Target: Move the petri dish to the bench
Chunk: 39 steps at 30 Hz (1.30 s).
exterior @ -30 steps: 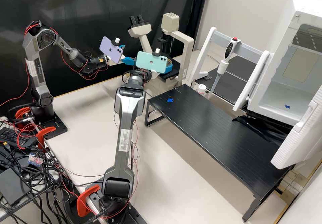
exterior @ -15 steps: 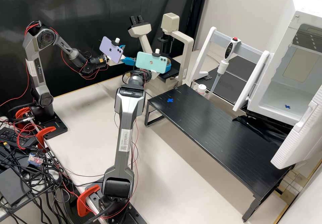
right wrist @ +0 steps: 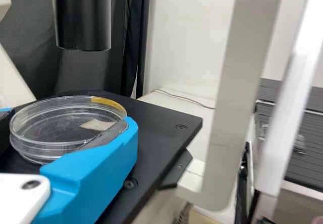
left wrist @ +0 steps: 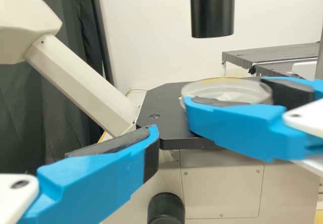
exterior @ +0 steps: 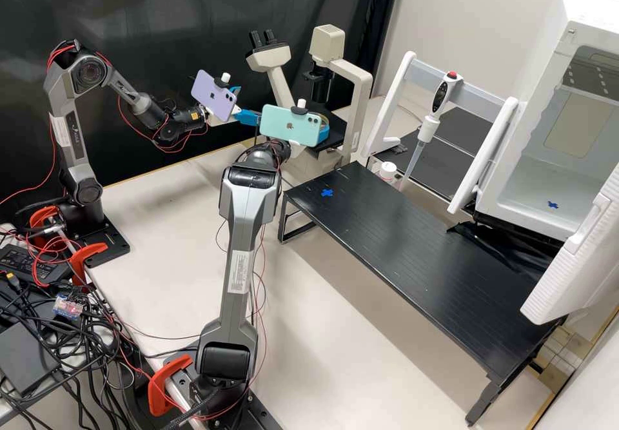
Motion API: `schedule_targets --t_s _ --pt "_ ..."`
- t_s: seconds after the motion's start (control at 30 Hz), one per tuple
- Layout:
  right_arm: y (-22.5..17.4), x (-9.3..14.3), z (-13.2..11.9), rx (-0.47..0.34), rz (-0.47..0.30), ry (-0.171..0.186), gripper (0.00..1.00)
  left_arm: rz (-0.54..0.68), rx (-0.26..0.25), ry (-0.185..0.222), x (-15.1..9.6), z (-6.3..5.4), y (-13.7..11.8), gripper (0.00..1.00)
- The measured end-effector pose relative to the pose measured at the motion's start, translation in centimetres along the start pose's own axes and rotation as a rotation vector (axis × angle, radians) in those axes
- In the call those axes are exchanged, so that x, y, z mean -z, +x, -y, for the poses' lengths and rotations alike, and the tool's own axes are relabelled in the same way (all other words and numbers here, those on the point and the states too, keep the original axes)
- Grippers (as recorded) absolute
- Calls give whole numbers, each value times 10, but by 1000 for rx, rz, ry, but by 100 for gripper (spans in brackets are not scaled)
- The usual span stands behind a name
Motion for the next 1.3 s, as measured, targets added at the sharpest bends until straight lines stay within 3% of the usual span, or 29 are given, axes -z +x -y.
schedule_targets --t_s 0.07,0.27,0.53,0.77,1.0,1.3 --pt "-9 -2 -2 -5 -11 3 0 0 0 0 0 0 0 100" --pt "-52 -8 -15 -47 -90 -34 0 0 0 0 0 0 0 100" --pt "-111 -26 -23 -90 -166 -32 0 0 0 0 0 0 0 100" --pt "-148 -59 -20 -124 -164 13 0 0 0 0 0 0 0 100" --pt "-181 -96 -13 -161 -143 15 0 0 0 0 0 0 0 100" --pt "-210 -124 -15 -210 -139 11 0 0 0 0 0 0 0 100"
